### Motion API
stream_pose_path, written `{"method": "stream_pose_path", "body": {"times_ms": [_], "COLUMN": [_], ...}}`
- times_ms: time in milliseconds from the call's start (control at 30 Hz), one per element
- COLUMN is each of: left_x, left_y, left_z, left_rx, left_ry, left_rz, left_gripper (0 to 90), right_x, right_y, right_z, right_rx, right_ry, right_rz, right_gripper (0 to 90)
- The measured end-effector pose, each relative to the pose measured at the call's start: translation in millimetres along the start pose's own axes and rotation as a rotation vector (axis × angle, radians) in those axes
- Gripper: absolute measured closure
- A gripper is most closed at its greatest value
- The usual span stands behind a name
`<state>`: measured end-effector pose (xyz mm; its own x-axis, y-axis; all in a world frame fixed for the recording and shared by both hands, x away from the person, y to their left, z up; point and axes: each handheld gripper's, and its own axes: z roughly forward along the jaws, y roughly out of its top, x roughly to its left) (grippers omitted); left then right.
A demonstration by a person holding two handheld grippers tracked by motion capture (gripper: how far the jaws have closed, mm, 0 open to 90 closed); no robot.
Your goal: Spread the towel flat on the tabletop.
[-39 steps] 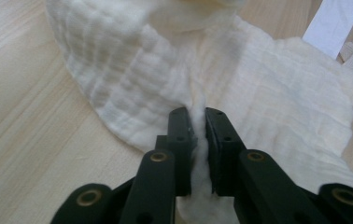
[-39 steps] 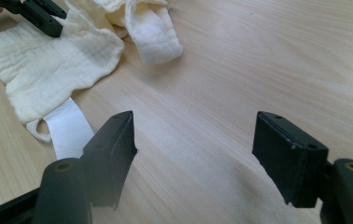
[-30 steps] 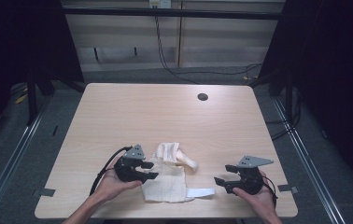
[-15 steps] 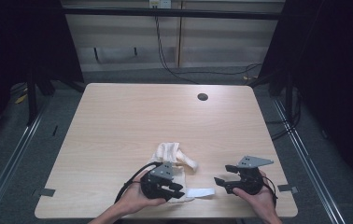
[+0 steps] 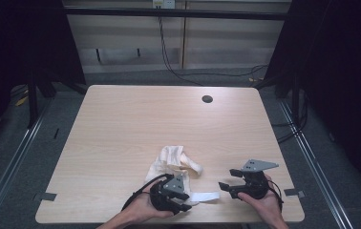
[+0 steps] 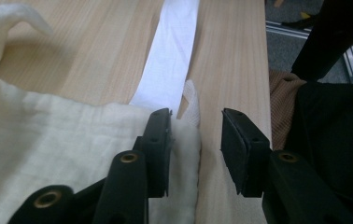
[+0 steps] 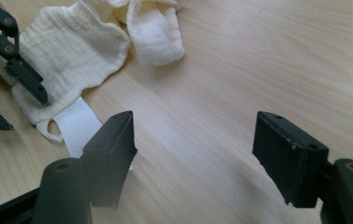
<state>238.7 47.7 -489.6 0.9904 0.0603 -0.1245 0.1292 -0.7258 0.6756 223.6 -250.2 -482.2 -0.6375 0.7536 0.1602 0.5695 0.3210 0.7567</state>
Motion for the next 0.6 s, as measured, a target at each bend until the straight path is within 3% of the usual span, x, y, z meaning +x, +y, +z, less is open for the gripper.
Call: {"method": "stream_pose_path", "body": {"times_ms": [133, 233, 333, 367, 400, 467, 533, 600], "left_x": [0.9, -3.3, -9.6, -12.3, -13.4, -14.7, -14.7, -11.1], "left_y": [-1.6, -2.3, -2.5, -2.9, -3.6, -3.8, -4.8, -5.2], "left_z": [2.5, 2.4, 2.8, 1.7, 1.9, 0.7, 0.5, -1.4], "left_rx": [-0.008, 0.001, 0.003, 0.015, 0.007, 0.018, 0.011, 0.015], "left_ry": [0.011, 0.037, 0.049, 0.073, 0.066, 0.067, 0.062, 0.025], "left_rz": [-0.02, 0.013, 0.031, 0.047, 0.05, 0.061, 0.046, 0.035], "left_gripper": [62.8, 63.2, 67.0, 71.4, 78.5, 80.9, 86.2, 87.6], "right_x": [0.4, 0.7, 1.2, 1.4, 1.9, 1.8, 1.8, 1.8], "right_y": [0.1, -0.1, 0.0, 0.1, 0.2, 0.2, 0.2, 0.3], "right_z": [0.0, 0.3, 0.7, 0.8, 0.6, 0.7, 0.7, 0.5], "right_rx": [-0.003, 0.001, 0.005, 0.003, 0.002, 0.002, 0.003, 0.001], "right_ry": [0.011, 0.012, 0.012, 0.009, 0.009, 0.008, 0.011, 0.009], "right_rz": [-0.007, -0.011, -0.009, -0.013, -0.014, -0.017, -0.015, -0.014], "right_gripper": [28.9, 28.9, 28.0, 27.9, 27.9, 27.9, 27.9, 27.9]}}
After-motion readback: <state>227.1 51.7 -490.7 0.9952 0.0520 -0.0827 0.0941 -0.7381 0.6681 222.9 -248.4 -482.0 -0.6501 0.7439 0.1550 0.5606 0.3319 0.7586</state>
